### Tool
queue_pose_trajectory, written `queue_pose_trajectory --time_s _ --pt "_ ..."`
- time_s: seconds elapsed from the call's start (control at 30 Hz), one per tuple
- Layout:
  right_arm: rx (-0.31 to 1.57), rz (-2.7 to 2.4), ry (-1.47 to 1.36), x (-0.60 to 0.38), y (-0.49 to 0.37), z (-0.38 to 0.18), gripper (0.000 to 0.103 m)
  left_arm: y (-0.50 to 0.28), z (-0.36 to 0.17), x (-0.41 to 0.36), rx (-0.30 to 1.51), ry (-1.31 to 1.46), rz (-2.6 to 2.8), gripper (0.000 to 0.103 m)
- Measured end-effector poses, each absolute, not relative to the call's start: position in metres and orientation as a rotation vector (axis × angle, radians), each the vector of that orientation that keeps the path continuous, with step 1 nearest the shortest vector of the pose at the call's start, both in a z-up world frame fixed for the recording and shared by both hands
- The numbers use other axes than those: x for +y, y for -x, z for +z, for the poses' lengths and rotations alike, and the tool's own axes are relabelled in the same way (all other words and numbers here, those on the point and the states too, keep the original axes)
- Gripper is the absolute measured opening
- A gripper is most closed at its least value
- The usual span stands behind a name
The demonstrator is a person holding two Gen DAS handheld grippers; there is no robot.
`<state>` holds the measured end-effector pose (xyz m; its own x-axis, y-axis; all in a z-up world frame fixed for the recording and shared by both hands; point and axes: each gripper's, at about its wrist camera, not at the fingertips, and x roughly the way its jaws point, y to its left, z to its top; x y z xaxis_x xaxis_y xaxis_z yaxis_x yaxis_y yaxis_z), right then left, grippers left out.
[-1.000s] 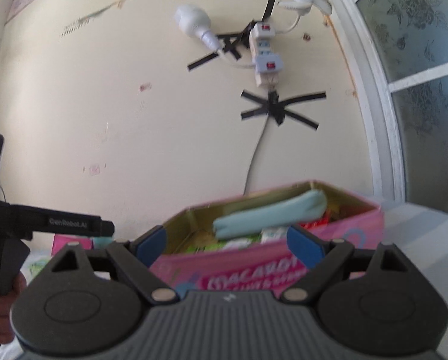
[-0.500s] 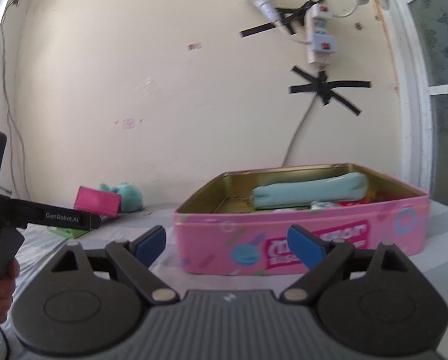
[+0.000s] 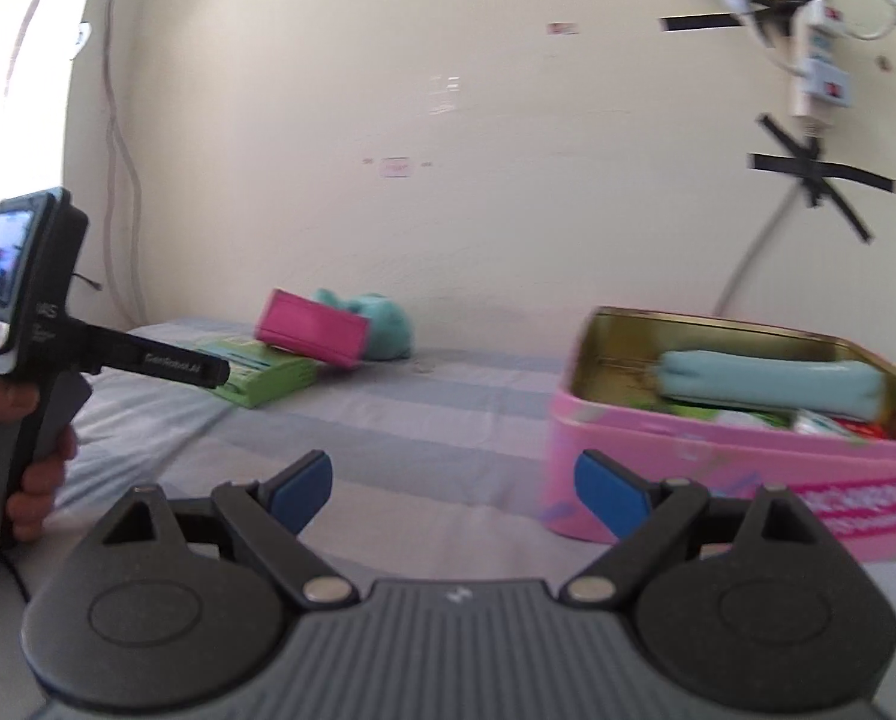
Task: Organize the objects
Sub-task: 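Move both grippers back toward the pink wallet and green box, then grasp the pink wallet with the right gripper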
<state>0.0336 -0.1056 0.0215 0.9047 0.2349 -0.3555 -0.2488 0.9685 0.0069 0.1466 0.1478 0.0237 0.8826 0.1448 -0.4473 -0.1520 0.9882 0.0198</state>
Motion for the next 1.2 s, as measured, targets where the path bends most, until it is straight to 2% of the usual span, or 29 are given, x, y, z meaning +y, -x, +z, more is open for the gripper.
queue_pose_trajectory --time_s 0.23,0.33,0.57,0.67,0.73,0.77,0.8,0.83,0.87,0.9,1.0,1.2 --pt "0.491 0.369 0.008 -0.051 -0.103 0.018 0.092 -0.147 0.022 0.214 0.488 0.357 0.207 0.096" --pt "0.47 0.384 -0.011 -0.032 -0.137 0.028 0.092 -0.146 0.023 0.225 0.483 0.429 0.221 0.096" --pt "0.556 0.393 -0.246 -0.016 -0.246 0.039 0.101 -0.147 0.028 0.218 0.484 0.414 0.145 0.096" --pt "0.62 0.391 -0.377 -0.027 -0.284 0.024 0.099 -0.149 0.028 0.218 0.475 0.407 0.126 0.096" --pt "0.696 0.436 -0.525 -0.038 -0.306 0.009 0.092 -0.148 0.029 0.217 0.473 0.403 0.122 0.096" --pt "0.722 0.484 -0.609 -0.045 -0.311 0.001 0.08 -0.147 0.029 0.217 0.473 0.405 0.116 0.096" --pt "0.739 0.54 -0.683 -0.05 -0.313 -0.005 0.06 -0.147 0.03 0.217 0.472 0.407 0.112 0.096" --pt "0.745 0.568 -0.712 -0.052 -0.312 -0.007 0.054 -0.146 0.03 0.217 0.469 0.409 0.109 0.096" --pt "0.741 0.58 -0.691 -0.051 -0.308 -0.007 0.04 -0.146 0.031 0.217 0.467 0.409 0.107 0.096" --pt "0.737 0.594 -0.647 -0.047 -0.305 -0.006 0.031 -0.146 0.031 0.216 0.465 0.407 0.107 0.096" --pt "0.705 0.609 -0.528 -0.037 -0.292 -0.003 0.017 -0.147 0.03 0.215 0.467 0.386 0.125 0.096" --pt "0.631 0.589 -0.341 -0.024 -0.244 0.009 0.014 -0.151 0.026 0.217 0.476 0.362 0.15 0.096"
